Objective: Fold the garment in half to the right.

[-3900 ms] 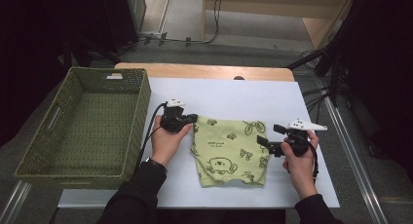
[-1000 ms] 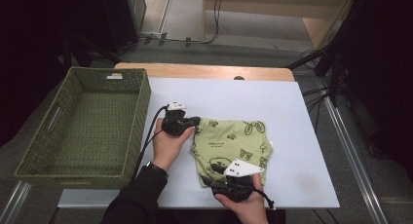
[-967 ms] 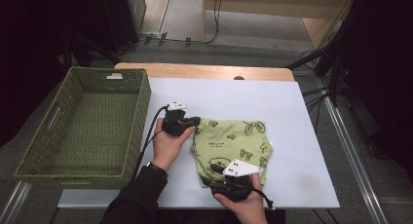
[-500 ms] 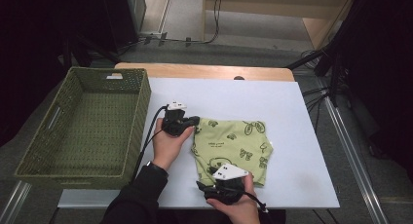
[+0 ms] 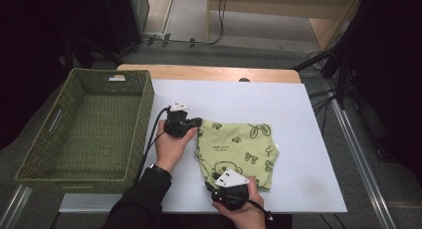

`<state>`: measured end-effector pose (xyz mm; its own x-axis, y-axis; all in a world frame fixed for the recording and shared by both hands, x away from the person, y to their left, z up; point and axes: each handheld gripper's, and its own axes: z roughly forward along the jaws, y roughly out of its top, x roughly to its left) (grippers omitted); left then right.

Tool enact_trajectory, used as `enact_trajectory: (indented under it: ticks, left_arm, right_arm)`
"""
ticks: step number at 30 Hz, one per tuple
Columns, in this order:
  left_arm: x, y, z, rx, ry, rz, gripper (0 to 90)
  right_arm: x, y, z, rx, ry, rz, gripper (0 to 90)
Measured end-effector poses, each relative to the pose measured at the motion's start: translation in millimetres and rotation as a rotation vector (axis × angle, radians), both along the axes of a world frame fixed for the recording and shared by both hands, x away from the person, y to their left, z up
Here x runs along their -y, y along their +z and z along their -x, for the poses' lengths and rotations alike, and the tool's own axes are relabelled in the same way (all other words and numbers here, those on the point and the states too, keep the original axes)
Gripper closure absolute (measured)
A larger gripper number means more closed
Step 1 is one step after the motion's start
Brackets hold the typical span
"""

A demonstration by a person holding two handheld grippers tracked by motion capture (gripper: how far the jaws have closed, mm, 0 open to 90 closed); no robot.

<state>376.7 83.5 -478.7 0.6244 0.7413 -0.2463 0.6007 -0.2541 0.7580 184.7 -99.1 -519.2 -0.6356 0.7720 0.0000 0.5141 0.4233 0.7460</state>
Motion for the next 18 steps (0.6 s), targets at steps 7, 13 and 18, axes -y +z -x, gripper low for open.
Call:
enact_trajectory:
  ticks: [7,13,18]
  left_arm:
    - [-0.3,1.3,-0.1,0.007,0.005,-0.01,85.8]
    - [-1.0,-0.3,-0.4,0.007,0.006,-0.031,85.9]
    - [-4.5,1.4,0.5,0.021,0.019,-0.041,86.0]
  right_arm:
    - [5.4,0.9,0.9,0.001,-0.001,-0.008,75.6]
    - [8.2,1.6,5.3,0.011,-0.001,-0.014,76.6]
    - [7.8,2.4,5.8,0.026,0.021,0.005,76.6]
